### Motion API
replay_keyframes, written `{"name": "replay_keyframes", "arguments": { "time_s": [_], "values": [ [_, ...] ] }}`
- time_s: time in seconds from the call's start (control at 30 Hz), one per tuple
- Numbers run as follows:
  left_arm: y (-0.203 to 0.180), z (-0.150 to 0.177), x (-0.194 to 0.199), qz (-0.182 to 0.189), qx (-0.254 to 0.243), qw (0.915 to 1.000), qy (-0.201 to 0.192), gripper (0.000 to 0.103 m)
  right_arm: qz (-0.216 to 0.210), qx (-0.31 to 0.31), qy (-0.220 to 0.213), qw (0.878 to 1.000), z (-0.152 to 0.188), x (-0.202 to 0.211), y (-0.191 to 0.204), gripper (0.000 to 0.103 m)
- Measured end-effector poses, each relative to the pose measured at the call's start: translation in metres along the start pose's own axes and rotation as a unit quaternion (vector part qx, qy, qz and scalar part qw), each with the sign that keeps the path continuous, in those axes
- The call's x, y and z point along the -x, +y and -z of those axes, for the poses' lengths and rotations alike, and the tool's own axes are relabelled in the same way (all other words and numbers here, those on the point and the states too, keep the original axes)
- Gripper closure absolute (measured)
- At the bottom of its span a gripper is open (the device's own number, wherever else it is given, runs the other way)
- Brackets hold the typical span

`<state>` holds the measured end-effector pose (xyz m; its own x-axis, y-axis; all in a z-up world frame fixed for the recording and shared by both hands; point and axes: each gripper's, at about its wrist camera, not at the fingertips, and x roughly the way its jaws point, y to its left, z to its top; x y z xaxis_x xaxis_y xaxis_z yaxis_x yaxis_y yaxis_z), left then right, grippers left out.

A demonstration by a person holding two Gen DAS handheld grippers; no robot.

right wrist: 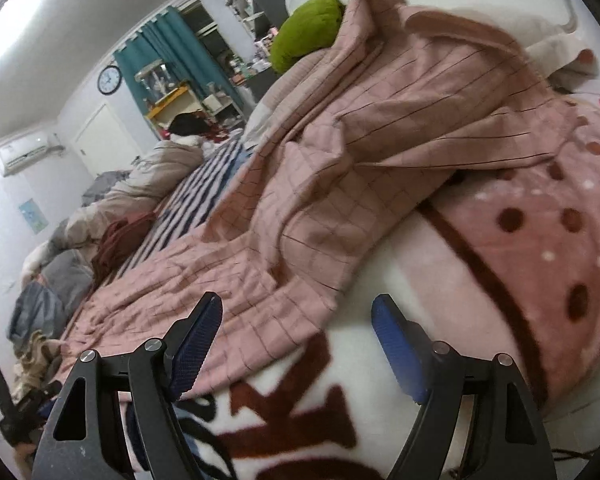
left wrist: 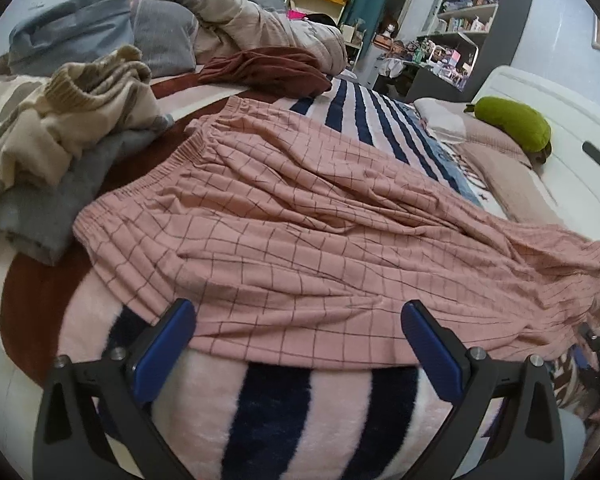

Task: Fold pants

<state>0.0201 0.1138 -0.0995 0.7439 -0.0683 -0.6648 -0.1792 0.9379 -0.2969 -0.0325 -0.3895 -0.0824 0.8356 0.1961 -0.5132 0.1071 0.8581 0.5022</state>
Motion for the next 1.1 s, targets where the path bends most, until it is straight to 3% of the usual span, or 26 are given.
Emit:
{"name": "replay_keyframes", "arguments": {
  "time_s": [0.3, 0.67, 0.83, 0.93, 1.03, 1.1],
  "values": [
    [0.011, -0.006, -0.004, -0.016, 0.034, 0.9993, -0.001, 0.005, 0.013, 0.038, -0.010, 0.999, 0.001, -0.022, 0.019, 0.029],
    [0.019, 0.002, 0.009, -0.030, 0.051, 0.9968, 0.054, 0.008, 0.023, 0.061, -0.009, 0.998, 0.004, -0.029, 0.026, 0.029],
    [0.019, -0.004, -0.004, -0.034, 0.050, 0.9978, 0.027, 0.008, 0.022, 0.063, -0.009, 0.998, 0.004, -0.030, 0.027, 0.028],
    [0.021, -0.015, -0.014, -0.034, 0.062, 0.9974, 0.010, 0.009, 0.022, 0.064, -0.010, 0.998, 0.002, -0.032, 0.029, 0.036],
    [0.020, -0.023, -0.018, -0.042, 0.061, 0.9972, 0.001, 0.046, 0.020, 0.064, -0.012, 0.998, -0.001, -0.032, 0.029, 0.055],
    [0.019, -0.027, -0.020, -0.033, 0.059, 0.9977, 0.005, 0.074, 0.023, 0.067, -0.011, 0.997, -0.003, -0.032, 0.028, 0.075]
  ]
}}
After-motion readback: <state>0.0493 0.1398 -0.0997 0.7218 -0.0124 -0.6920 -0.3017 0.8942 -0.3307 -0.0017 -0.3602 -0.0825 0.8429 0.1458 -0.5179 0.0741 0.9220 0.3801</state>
